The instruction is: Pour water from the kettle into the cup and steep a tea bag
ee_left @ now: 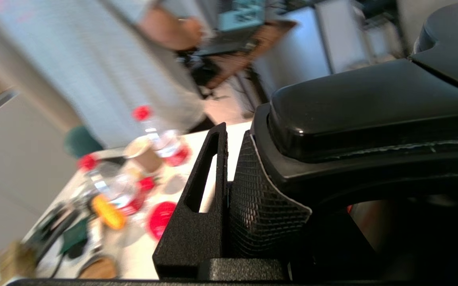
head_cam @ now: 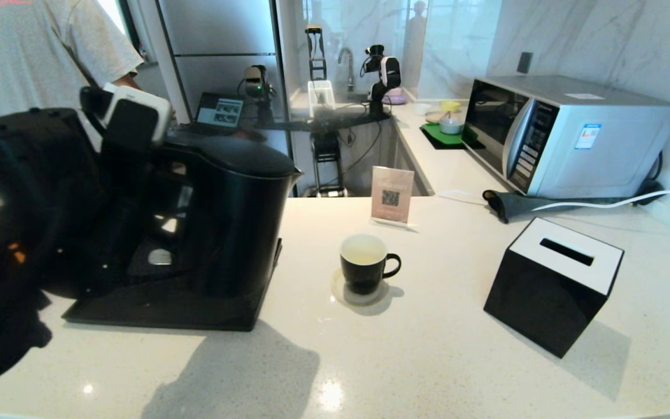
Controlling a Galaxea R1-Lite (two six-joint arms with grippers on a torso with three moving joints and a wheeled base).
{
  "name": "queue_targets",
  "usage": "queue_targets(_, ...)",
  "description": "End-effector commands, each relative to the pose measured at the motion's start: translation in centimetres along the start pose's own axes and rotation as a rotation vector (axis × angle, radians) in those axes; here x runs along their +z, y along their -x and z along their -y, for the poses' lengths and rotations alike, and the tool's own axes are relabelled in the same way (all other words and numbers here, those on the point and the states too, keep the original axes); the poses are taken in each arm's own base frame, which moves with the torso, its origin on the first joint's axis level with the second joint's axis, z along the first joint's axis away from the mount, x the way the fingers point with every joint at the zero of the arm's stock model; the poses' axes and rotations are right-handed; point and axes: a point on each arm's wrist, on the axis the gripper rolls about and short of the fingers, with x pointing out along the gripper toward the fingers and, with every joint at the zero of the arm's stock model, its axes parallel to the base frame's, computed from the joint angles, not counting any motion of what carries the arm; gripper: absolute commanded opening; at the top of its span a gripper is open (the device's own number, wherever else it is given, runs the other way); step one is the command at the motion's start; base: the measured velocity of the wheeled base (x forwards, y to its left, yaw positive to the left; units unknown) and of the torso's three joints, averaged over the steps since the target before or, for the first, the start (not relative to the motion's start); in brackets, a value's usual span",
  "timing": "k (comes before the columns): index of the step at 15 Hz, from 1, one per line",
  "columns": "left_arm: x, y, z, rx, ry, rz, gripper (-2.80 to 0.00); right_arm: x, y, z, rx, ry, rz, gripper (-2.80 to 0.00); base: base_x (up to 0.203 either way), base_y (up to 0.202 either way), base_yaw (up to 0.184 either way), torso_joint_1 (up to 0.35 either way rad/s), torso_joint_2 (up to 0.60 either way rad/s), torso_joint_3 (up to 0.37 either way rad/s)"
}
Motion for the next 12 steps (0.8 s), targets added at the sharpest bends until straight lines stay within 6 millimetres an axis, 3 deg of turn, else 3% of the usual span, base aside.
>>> queue_targets(1, 0.3, 0.8, -3.8, 0.100, 0.051, 0.029, -2.80, 0.0, 0.0, 0.0, 0.001, 0.000, 0.000, -2.80, 0.000, 0.000, 0.000, 0.000, 0.00, 0.000)
queue_targets(6, -0.5, 0.8, -7.5, 0.238, 0.129, 0.021, -2.80, 0.0, 0.0, 0.0, 0.001, -0.001, 0.000, -2.80, 0.000, 0.000, 0.000, 0.000, 0.00, 0.000)
queue_targets(12, -2.5, -0.9, -11.8, 0.424, 0.224, -0.014, -2.80, 0.0, 0.0, 0.0, 0.001, 0.000, 0.001, -2.80, 0.000, 0.000, 0.000, 0.000, 0.00, 0.000)
